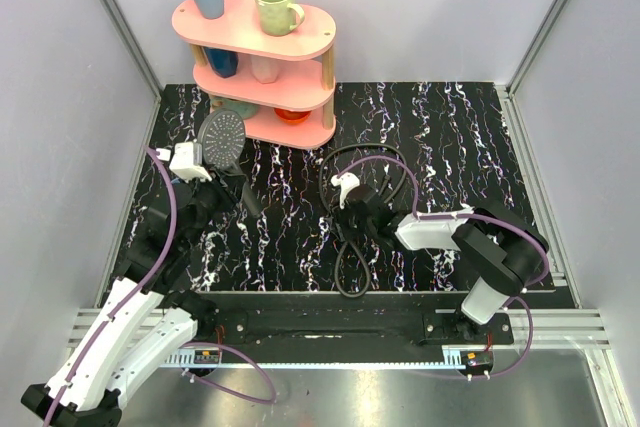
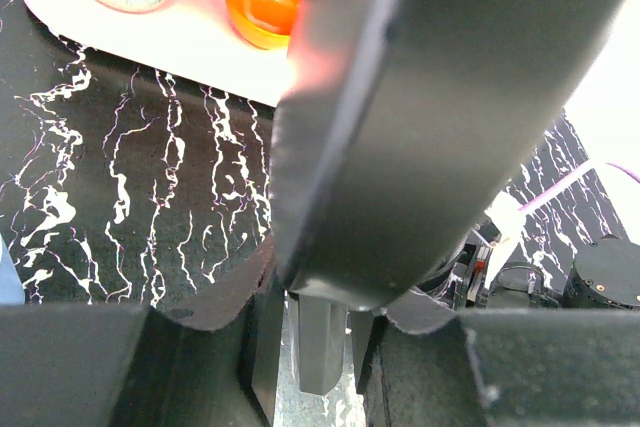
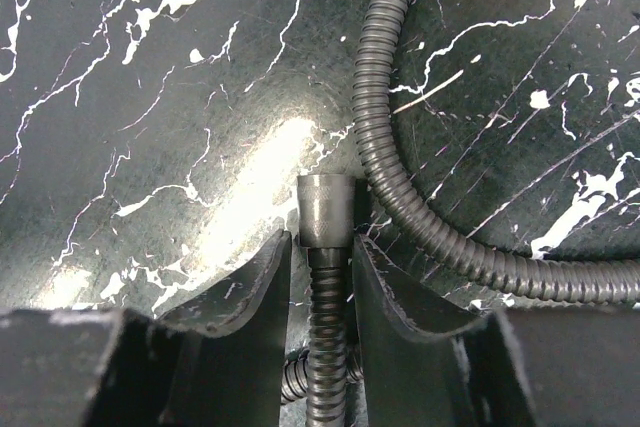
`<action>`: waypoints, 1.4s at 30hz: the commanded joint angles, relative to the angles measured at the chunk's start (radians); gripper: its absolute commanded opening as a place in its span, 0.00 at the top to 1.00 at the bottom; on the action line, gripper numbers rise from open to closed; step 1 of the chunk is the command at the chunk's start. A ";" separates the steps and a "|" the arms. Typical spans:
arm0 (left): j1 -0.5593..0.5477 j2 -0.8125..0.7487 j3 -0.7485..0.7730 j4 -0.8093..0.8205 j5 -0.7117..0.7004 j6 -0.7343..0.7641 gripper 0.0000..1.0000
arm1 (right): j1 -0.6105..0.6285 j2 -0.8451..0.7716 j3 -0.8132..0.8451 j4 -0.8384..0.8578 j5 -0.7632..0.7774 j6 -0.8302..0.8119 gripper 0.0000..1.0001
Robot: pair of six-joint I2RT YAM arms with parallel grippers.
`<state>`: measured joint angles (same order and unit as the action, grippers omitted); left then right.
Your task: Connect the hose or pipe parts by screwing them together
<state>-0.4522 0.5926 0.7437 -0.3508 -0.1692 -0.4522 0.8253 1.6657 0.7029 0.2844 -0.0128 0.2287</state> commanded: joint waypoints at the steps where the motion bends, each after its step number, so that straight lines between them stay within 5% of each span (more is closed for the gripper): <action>1: 0.004 -0.013 0.013 0.085 0.000 0.003 1.00 | 0.005 -0.003 -0.005 0.015 0.008 -0.002 0.63; 5: 0.003 -0.013 0.011 0.088 0.007 -0.009 1.00 | 0.005 -0.001 -0.005 0.044 0.028 -0.012 0.71; 9: 0.006 0.006 0.028 0.075 0.016 -0.078 1.00 | 0.024 -0.056 0.049 0.032 0.028 -0.055 0.93; 14: 0.020 0.059 0.063 0.059 0.031 -0.235 1.00 | 0.130 -0.193 0.090 0.042 0.184 -0.132 0.99; 28: 0.081 0.049 0.059 0.165 0.071 -0.630 1.00 | 0.307 -0.449 0.050 0.217 0.329 -0.321 1.00; 42: 0.083 0.021 0.031 0.260 0.100 -0.680 1.00 | 0.373 -0.434 0.101 0.216 0.372 -0.356 1.00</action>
<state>-0.3744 0.6426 0.7635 -0.2348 -0.0864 -1.1198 1.1732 1.2308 0.7460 0.4419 0.3256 -0.1055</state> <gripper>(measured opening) 0.306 0.107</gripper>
